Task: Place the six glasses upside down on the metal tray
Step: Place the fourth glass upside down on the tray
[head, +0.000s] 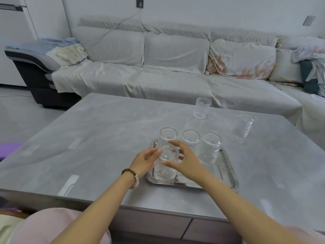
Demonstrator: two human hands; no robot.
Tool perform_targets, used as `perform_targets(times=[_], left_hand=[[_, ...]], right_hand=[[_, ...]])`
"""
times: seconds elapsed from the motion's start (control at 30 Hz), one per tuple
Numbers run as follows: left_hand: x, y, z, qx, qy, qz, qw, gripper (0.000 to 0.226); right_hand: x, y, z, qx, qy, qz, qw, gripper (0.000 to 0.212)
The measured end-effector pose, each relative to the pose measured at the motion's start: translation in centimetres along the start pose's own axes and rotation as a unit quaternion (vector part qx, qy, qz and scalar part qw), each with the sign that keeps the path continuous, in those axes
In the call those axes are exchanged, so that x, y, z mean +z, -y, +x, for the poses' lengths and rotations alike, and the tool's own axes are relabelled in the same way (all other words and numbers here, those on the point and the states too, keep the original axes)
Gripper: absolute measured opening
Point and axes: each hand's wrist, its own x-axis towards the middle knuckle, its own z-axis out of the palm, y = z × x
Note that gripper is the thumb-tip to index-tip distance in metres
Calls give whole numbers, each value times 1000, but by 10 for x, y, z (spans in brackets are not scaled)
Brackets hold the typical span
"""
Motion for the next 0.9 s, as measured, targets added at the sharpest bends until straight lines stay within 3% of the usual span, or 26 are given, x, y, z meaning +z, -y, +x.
perform_targets(times=[0.1, 0.17, 0.27, 0.53, 0.7, 0.8, 0.9], left_hand=[[-1, 2, 1, -2, -9, -2, 1000, 72], [0, 3, 2, 1, -11, 3, 1000, 67], [1, 3, 4, 1, -9, 14, 1000, 59], [3, -2, 4, -3, 15, 18, 1000, 68], [1, -1, 4, -8, 22, 18, 1000, 67], [-2, -3, 6, -1, 12, 30, 999, 55], [-12, -16, 14, 16, -18, 39, 999, 28]], right_hand=[[4, -3, -6, 45, -27, 98, 994, 59], [8, -7, -8, 95, -60, 146, 983, 50], [14, -11, -10, 154, -39, 185, 970, 40], [18, -14, -6, 167, -44, 199, 965, 64], [17, -13, -5, 170, -43, 182, 968, 51], [14, -11, -5, 171, -42, 181, 968, 53], [-2, -5, -2, 163, -47, 185, 968, 51]])
